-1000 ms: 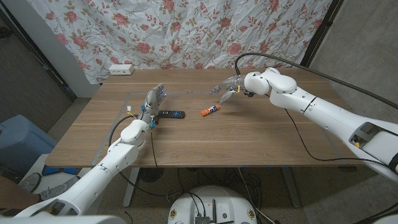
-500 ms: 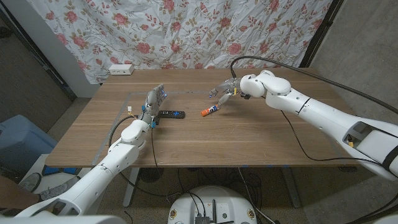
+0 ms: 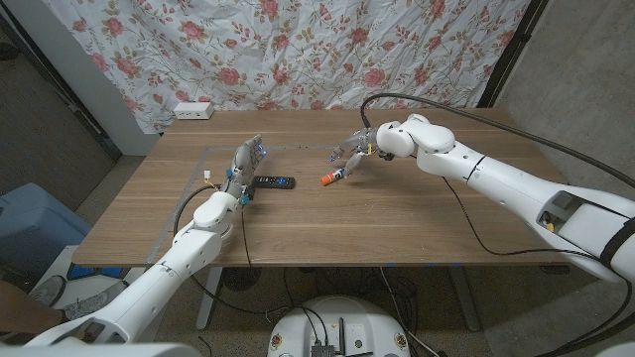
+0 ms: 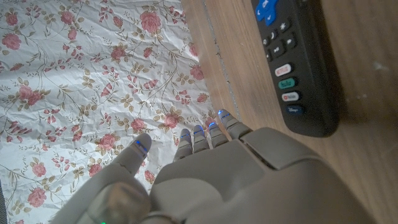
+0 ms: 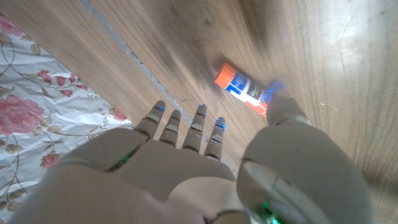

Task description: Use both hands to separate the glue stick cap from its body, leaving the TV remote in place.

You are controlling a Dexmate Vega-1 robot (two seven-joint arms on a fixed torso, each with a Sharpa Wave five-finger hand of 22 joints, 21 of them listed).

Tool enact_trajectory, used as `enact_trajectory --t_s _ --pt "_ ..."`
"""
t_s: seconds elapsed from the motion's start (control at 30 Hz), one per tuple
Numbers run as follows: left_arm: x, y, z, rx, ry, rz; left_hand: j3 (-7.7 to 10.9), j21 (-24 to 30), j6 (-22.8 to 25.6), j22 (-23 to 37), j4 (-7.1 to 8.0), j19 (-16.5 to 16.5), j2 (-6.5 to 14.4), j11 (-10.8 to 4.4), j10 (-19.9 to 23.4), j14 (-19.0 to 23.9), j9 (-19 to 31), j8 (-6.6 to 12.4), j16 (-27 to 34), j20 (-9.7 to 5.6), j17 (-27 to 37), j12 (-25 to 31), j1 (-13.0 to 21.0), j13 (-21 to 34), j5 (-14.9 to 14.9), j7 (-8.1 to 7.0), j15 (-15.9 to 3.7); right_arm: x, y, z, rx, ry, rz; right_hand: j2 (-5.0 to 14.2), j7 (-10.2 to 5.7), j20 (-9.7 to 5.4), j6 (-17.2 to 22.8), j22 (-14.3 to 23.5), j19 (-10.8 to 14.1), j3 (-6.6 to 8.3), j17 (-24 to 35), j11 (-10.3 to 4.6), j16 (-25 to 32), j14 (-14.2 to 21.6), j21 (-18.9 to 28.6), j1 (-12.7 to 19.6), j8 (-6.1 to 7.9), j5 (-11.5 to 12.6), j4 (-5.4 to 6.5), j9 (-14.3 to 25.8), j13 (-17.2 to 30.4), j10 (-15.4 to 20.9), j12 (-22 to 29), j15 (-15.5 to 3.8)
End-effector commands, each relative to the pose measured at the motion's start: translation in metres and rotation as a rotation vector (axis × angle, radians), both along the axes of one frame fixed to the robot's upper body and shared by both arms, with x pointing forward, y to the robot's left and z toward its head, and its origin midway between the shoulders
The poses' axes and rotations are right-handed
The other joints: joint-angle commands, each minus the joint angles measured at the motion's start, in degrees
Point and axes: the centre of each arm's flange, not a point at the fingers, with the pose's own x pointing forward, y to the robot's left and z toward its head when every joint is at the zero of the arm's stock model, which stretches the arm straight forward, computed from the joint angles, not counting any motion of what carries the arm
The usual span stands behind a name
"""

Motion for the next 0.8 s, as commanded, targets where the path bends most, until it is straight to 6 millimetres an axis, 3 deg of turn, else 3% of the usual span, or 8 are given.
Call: enact_trajectory --t_s 0.03,0.57,0.8 --pt "-0.0020 0.0008 -0.0034 -0.002 0.006 0.003 0.54 0.08 0.55 0.12 0.13 0.08 5.36 -0.08 0.47 0.20 0.28 0.04 -0.13 0.04 0.26 -0.07 0.35 0.21 -0.22 0.06 0.01 0.0075 0.0103 -0.0040 -0.032 0.014 -0.019 0.31 -0.32 0.16 0.58 0.13 0.51 0.46 0.02 0.13 0.38 0.66 0.21 1.09 0.38 0.26 0.08 0.15 0.29 0.71 0.38 0.00" --pt "0.0019 0.0013 -0.0049 -0.003 0.015 0.002 0.61 0.09 0.61 0.12 0.17 0.07 5.33 -0.05 0.49 0.13 0.28 0.06 -0.14 0.03 0.28 -0.07 0.30 0.21 -0.24 0.04 0.11 0.0146 0.0169 -0.0094 -0.061 -0.004 -0.021 0.23 -0.53 -0.43 2.44 0.12 1.90 0.48 0.13 -0.62 1.42 3.61 0.33 2.53 0.67 0.09 0.36 0.20 0.36 4.75 1.06 -1.69" --pt "0.0040 0.0013 -0.0057 -0.004 0.021 0.000 0.66 0.10 0.69 0.12 0.19 0.06 5.34 -0.02 0.50 0.12 0.29 0.08 -0.13 0.02 0.28 -0.06 0.28 0.21 -0.25 0.02 0.12 0.0165 0.0173 -0.0136 -0.066 -0.019 -0.012 -0.06 -0.54 -0.98 4.75 0.11 3.38 0.30 0.08 -1.31 1.97 5.35 0.53 3.45 1.45 0.16 0.32 0.39 0.32 6.61 1.20 -2.68"
